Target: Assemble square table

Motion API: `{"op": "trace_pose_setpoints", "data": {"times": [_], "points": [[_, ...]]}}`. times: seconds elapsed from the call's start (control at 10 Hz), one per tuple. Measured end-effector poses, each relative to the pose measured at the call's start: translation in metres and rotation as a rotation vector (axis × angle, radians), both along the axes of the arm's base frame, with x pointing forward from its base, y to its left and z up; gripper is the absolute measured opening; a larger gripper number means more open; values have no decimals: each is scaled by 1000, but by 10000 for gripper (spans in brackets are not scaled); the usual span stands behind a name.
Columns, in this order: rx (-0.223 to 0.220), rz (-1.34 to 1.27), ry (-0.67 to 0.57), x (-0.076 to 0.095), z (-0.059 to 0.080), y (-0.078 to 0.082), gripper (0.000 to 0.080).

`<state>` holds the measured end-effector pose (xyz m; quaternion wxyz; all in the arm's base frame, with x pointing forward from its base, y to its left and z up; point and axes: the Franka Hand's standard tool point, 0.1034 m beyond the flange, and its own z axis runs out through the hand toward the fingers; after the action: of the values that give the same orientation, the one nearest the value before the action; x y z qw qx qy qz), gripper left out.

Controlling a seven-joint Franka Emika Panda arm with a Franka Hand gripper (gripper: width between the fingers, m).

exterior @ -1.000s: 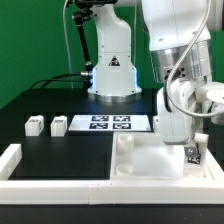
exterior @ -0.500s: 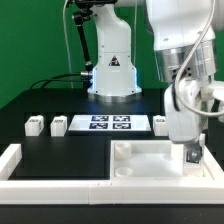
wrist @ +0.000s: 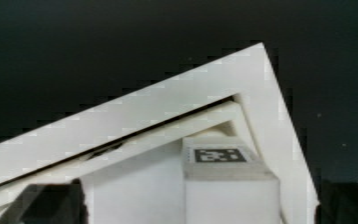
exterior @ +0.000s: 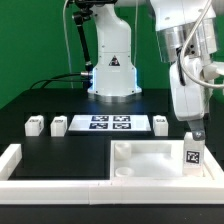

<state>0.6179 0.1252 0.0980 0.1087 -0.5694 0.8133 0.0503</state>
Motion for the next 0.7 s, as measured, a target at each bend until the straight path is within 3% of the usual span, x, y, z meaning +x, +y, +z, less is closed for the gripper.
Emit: {"op": "trace_pose_setpoints", "data": {"times": [0.7], "points": [[-5,45,-8,-1,0,1,649]]}}
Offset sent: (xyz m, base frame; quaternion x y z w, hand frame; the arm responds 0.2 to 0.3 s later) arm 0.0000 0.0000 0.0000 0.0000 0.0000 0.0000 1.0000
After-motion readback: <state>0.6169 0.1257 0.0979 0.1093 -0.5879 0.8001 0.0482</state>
